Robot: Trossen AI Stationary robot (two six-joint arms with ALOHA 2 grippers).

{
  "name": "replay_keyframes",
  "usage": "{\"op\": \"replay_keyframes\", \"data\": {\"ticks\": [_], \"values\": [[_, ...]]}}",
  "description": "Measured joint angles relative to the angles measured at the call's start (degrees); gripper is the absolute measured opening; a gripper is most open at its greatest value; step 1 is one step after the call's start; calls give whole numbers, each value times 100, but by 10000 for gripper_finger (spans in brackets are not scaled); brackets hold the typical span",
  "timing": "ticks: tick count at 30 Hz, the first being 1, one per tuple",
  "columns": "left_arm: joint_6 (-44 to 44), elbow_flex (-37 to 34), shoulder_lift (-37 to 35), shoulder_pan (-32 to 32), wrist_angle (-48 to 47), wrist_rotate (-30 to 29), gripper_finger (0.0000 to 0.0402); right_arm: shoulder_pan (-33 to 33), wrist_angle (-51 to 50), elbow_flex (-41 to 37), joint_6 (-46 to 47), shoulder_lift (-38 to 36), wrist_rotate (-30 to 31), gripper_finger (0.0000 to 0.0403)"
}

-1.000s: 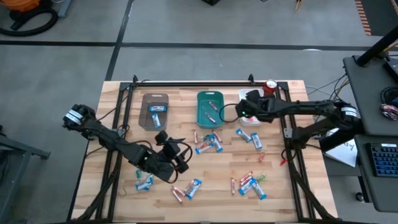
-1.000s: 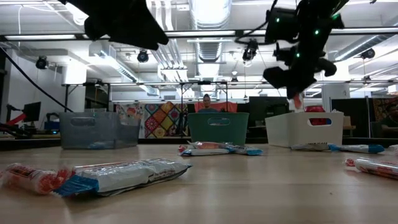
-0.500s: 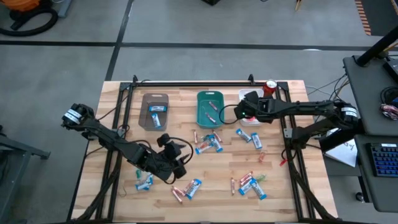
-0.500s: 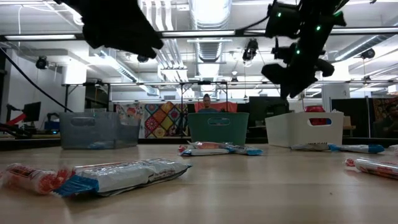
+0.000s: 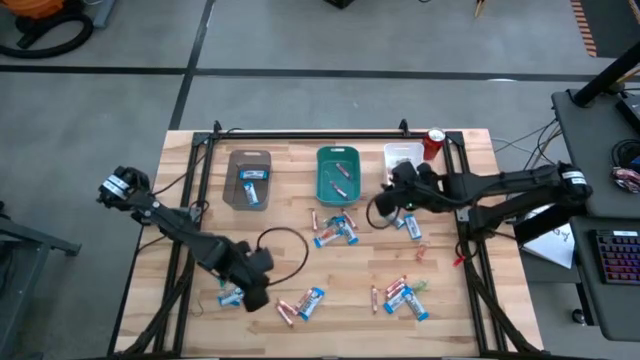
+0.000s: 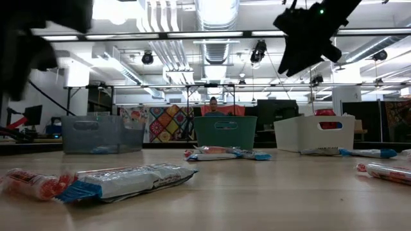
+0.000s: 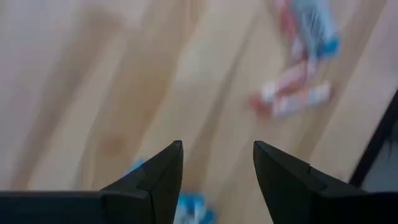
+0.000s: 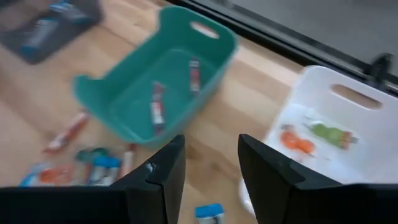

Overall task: Sort candy
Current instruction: Put the white chocolate into the black bin

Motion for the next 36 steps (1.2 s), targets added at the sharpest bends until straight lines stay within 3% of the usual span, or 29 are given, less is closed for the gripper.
{"op": "replay_keyframes", "data": {"ticks": [6,12,19,30,36], "values": [[403,-267,2,-1104,-18,99,178,352,200,0,1,96,0,141],[-808,-636,4,-1779,-78,-450,178,404,333,0,22,203,8,141],[-1110,-932,7,-1866,24,-776,178,402,441,0,21,267,4,141],[-1302,-1662,7,-1866,1276,-789,178,402,450,0,21,271,4,141],[-1272,-1740,0,-1866,1280,-933,144,402,452,0,21,271,4,141]]}}
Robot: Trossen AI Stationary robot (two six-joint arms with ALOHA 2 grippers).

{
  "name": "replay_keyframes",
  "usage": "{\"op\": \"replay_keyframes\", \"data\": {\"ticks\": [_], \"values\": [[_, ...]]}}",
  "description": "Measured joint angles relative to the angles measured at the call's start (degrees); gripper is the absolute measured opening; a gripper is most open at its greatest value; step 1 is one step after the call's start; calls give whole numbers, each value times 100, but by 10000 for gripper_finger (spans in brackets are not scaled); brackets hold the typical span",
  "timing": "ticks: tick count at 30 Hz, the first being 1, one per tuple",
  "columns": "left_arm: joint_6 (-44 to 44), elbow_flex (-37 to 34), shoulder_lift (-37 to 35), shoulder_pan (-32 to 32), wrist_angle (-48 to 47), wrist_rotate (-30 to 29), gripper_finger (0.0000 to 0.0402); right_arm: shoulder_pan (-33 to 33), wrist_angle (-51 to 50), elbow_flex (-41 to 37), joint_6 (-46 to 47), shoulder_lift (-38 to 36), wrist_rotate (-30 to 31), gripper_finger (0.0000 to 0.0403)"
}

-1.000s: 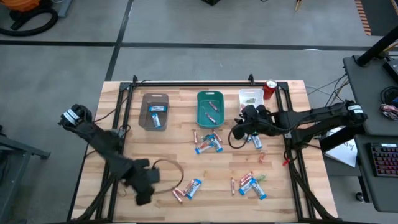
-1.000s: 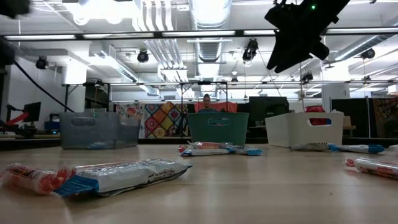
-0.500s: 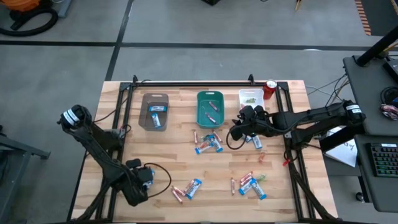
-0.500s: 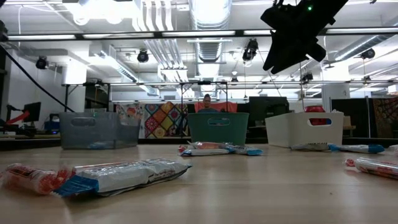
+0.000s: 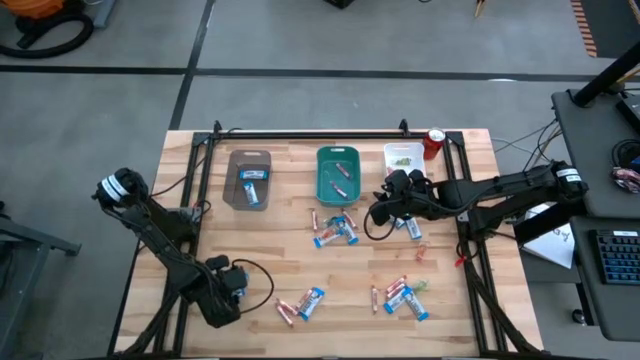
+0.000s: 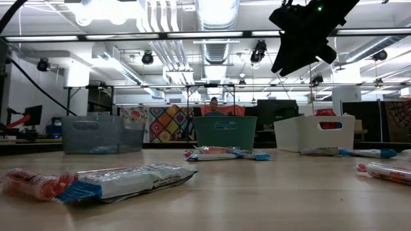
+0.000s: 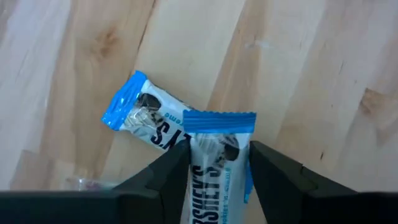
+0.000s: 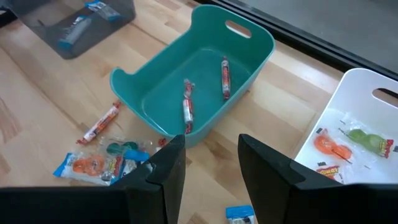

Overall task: Sort candy
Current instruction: Put the white chocolate into the black bin

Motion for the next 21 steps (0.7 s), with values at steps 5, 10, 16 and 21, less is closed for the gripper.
{"op": "replay_keyframes", "data": {"ticks": [5,10,16,21], "values": [[57,52,2,0,-28,1,86,0,3,0,0,0,1,141],[155,134,7,-13,-55,39,62,0,4,0,0,0,2,141],[189,328,9,-31,-414,47,62,0,4,-2,-4,0,2,141],[482,802,9,-50,-950,-9,62,0,4,-2,-56,0,2,141]]}}
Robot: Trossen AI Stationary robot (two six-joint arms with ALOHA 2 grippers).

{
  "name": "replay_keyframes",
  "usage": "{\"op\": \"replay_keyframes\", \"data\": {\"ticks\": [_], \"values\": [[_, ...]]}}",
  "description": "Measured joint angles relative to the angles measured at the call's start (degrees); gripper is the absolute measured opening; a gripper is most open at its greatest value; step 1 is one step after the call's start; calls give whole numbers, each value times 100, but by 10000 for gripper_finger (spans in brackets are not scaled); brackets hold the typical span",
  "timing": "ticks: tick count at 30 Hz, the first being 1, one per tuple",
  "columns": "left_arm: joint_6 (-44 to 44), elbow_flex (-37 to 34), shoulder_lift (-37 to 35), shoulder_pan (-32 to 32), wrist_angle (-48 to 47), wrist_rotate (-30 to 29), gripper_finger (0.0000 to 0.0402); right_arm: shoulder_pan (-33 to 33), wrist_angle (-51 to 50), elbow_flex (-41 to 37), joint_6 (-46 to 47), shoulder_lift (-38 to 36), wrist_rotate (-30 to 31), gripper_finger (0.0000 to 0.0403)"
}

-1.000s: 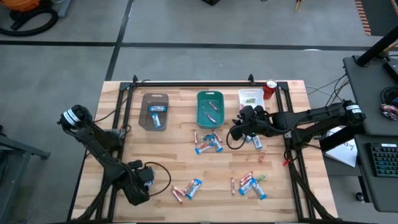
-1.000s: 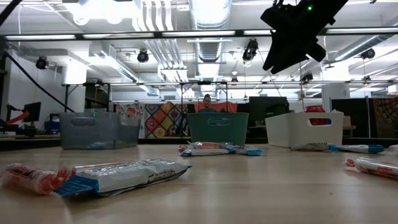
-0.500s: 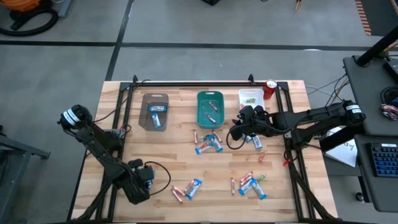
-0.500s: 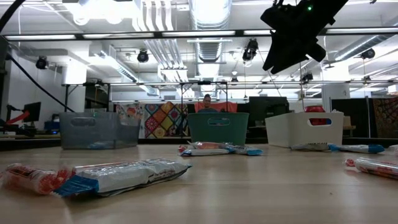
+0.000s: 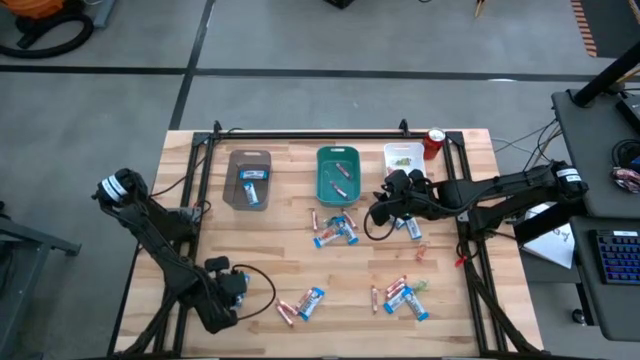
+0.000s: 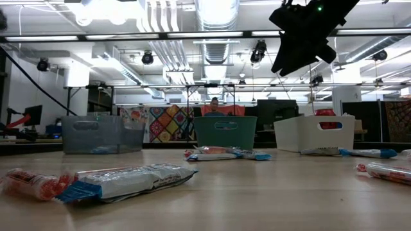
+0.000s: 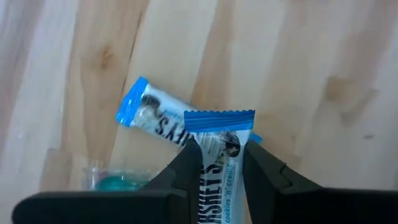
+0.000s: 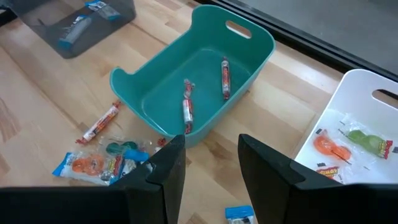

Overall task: Sort candy
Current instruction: Put the white chocolate into the black bin

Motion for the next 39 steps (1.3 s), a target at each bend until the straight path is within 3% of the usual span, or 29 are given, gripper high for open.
{"op": "replay_keyframes", "data": {"ticks": [5,10,14,18,22,30,36,39], "values": [[743,558,-46,2,-140,-877,69,33,230,-26,-326,0,9,141],[1795,1009,-286,90,-56,-2291,72,246,942,-72,-1048,2,-2,141],[3015,1129,-573,218,542,-3259,73,496,1483,-76,-1708,2,-6,141],[4596,1053,-849,448,1462,-3762,74,732,1889,-76,-2130,2,-4,141],[5694,901,-1128,879,2075,-3820,74,846,1960,-76,-2194,2,-3,141],[5876,671,-1580,2427,1940,-3832,74,861,1937,-116,-2204,42,0,141],[5087,474,-1668,4502,735,-4260,74,861,1974,-218,-2196,137,200,141],[4790,232,-1603,5754,429,-3661,74,860,1949,-260,-2203,153,203,141]]}}
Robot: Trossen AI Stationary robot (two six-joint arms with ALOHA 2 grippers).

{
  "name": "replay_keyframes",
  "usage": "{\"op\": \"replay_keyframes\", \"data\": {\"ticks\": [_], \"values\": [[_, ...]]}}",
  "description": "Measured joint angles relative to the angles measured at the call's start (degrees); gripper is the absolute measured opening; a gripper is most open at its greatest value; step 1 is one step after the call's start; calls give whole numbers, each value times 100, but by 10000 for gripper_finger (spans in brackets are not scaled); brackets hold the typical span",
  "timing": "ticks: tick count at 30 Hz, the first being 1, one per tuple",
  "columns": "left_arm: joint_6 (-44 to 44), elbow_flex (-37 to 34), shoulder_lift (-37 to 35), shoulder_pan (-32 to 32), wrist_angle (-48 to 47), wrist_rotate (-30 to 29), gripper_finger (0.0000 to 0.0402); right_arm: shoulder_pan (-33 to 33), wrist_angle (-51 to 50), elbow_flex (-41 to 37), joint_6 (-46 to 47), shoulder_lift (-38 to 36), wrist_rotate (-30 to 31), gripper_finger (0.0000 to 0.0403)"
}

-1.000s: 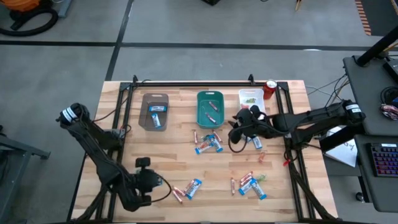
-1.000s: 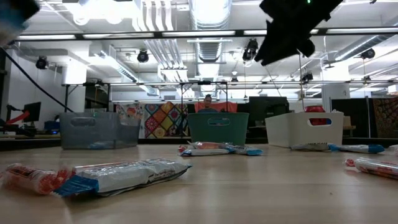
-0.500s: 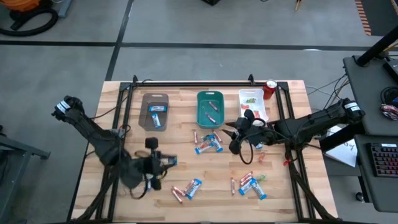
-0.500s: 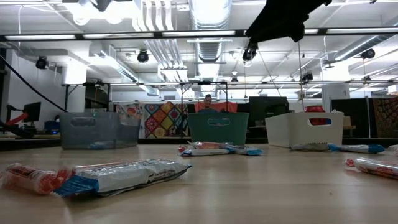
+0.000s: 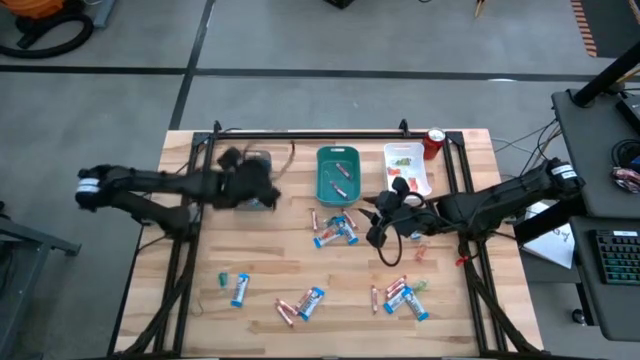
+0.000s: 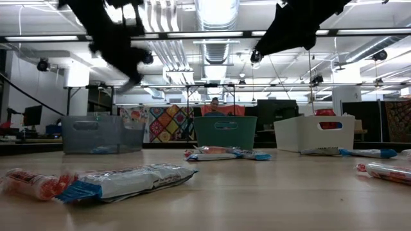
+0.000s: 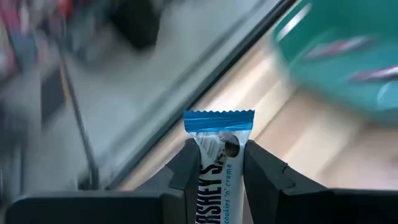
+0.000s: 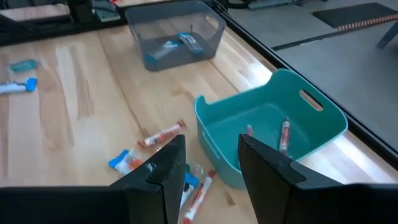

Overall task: Sort candy
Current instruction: Put the white chocolate into the black bin, then put the red candy into the blue bin

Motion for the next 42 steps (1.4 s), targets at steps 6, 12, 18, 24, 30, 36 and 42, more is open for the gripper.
{"op": "replay_keyframes", "data": {"ticks": [6,12,18,24,30,36,42], "values": [[-227,-628,293,2054,-9,2128,77,-1,20,-7,5,126,-4,141],[-143,-846,464,2635,104,2186,107,-1,24,-7,47,155,-5,141],[100,-758,482,2611,106,2194,156,-1,22,-7,352,153,-19,141],[120,-560,426,2283,104,2197,182,-5,33,-7,1168,150,-939,141],[322,-510,198,1199,662,2197,185,69,292,-7,2647,284,-2807,141],[651,-510,-77,-40,1395,2193,185,480,210,256,3842,1017,-3908,141],[908,-510,-384,-858,1937,2025,185,812,-2238,1158,5197,1934,-4248,139]]}}
